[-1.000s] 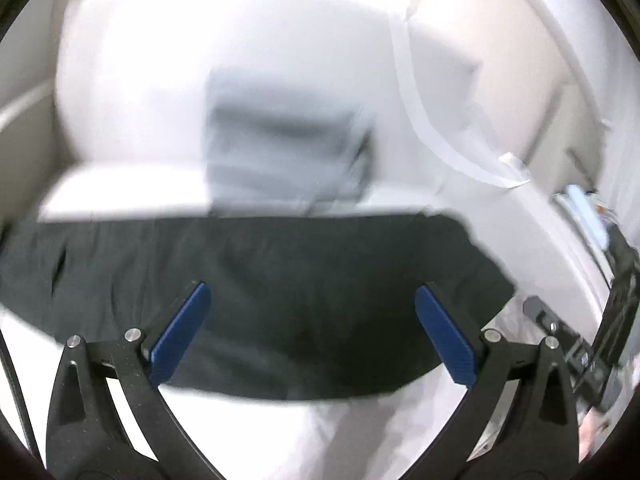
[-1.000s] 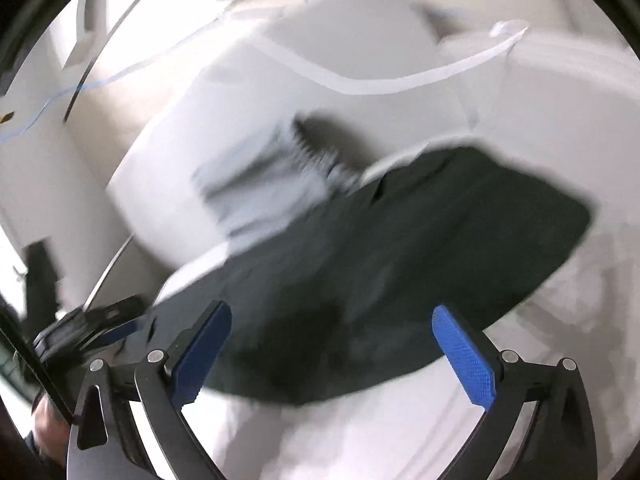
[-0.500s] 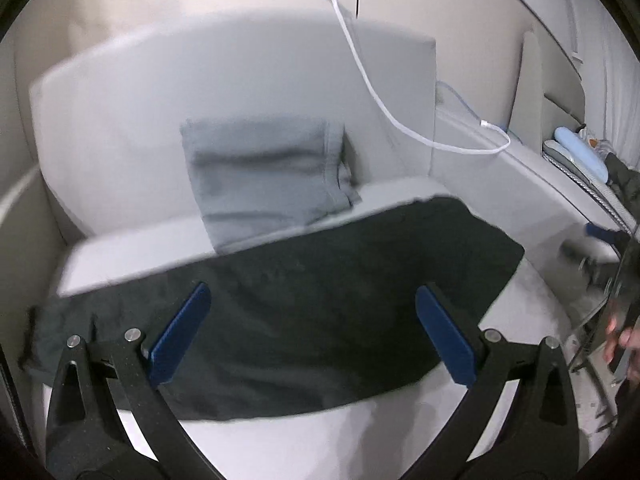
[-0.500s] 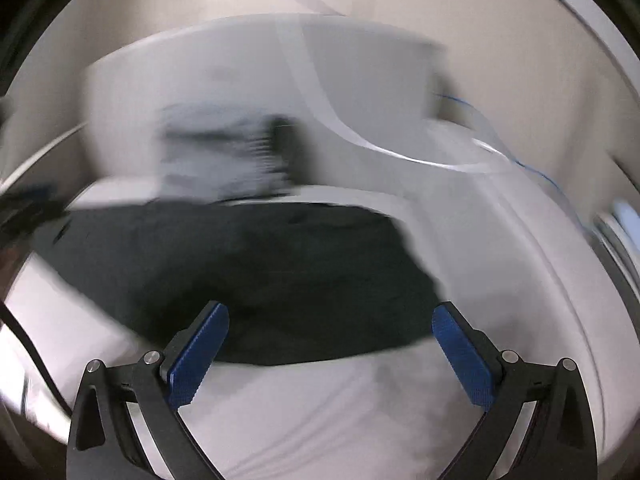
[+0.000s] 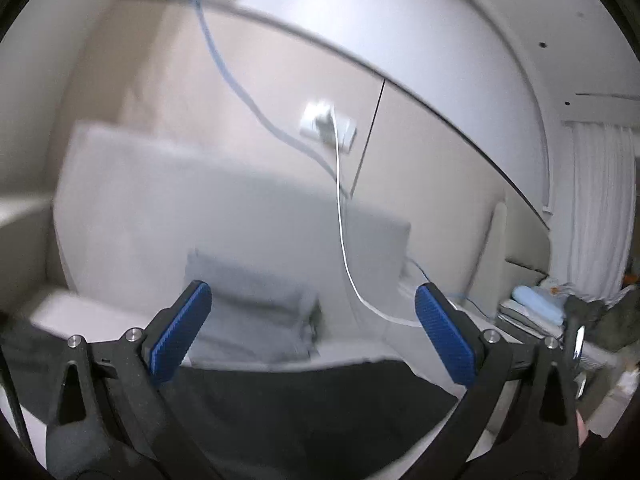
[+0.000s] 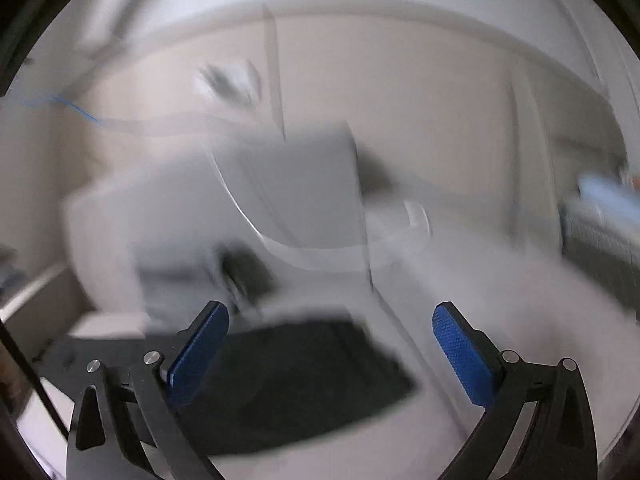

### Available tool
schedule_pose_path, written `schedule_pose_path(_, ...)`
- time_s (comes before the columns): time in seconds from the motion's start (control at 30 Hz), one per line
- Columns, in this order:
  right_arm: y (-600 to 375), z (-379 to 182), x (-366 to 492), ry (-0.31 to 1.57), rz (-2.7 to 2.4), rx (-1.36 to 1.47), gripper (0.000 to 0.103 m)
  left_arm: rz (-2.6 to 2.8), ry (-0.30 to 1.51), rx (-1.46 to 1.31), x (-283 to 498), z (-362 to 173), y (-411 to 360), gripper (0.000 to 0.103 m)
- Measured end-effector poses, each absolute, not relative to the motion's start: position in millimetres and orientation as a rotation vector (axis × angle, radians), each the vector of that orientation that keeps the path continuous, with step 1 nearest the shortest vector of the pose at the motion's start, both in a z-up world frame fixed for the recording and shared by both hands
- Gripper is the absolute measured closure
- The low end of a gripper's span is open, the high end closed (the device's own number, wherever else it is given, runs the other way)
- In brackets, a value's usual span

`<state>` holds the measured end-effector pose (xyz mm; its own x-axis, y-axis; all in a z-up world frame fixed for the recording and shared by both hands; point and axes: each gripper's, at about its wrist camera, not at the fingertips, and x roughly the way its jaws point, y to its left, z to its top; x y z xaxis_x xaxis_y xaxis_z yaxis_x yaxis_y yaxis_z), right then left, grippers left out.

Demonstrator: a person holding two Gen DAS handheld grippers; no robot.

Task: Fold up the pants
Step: 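Open the left gripper and withdraw both grippers from the folded pants, then grasp the waistband of the dark joggers with the right gripper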

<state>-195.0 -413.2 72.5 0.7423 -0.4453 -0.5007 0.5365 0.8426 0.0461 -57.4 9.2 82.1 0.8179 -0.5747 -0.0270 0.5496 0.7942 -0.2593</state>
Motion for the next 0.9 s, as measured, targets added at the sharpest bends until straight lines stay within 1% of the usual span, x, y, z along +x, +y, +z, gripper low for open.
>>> schedule_pose_path(0.17, -443, 11, -174, 0.658, -0.584, 0.365, 0.000, -0.622, 0.019, -0.167, -76, 92, 2, 0.002)
schedule_pose_path(0.23, -462, -6, -171, 0.700, -0.595, 0.453, 0.004, -0.646, 0.026, -0.179, -77, 95, 2, 0.002)
schedule_pose_path(0.27, -469, -14, -168, 0.726, -0.615, 0.476, 0.014, -0.646, 0.035, -0.186, -76, 96, 2, 0.002)
schedule_pose_path(0.3, -480, -18, -166, 0.749, -0.633, 0.494, 0.027, -0.641, 0.046, -0.185, -75, 96, 2, 0.002)
schedule_pose_path(0.37, -498, -35, -165, 0.797, -0.656, 0.589, 0.036, -0.625, 0.054, -0.172, -73, 96, 2, 0.002)
schedule_pose_path(0.53, -530, -67, -169, 0.781, -0.654, 0.828, 0.036, -0.634, 0.067, -0.176, -75, 95, 4, 0.002)
schedule_pose_path(0.67, -536, -67, -167, 0.718, -0.644, 0.784, 0.034, -0.641, 0.074, -0.172, -73, 94, 2, 0.001)
schedule_pose_path(0.7, -536, -68, -167, 0.708, -0.645, 0.773, 0.030, -0.641, 0.076, -0.169, -73, 93, 1, 0.001)
schedule_pose_path(0.77, -535, -70, -164, 0.717, -0.667, 0.756, 0.025, -0.641, 0.077, -0.162, -73, 92, -1, 0.001)
schedule_pose_path(0.9, -535, -82, -158, 0.761, -0.654, 0.847, 0.025, -0.640, 0.075, -0.164, -74, 92, -1, 0.001)
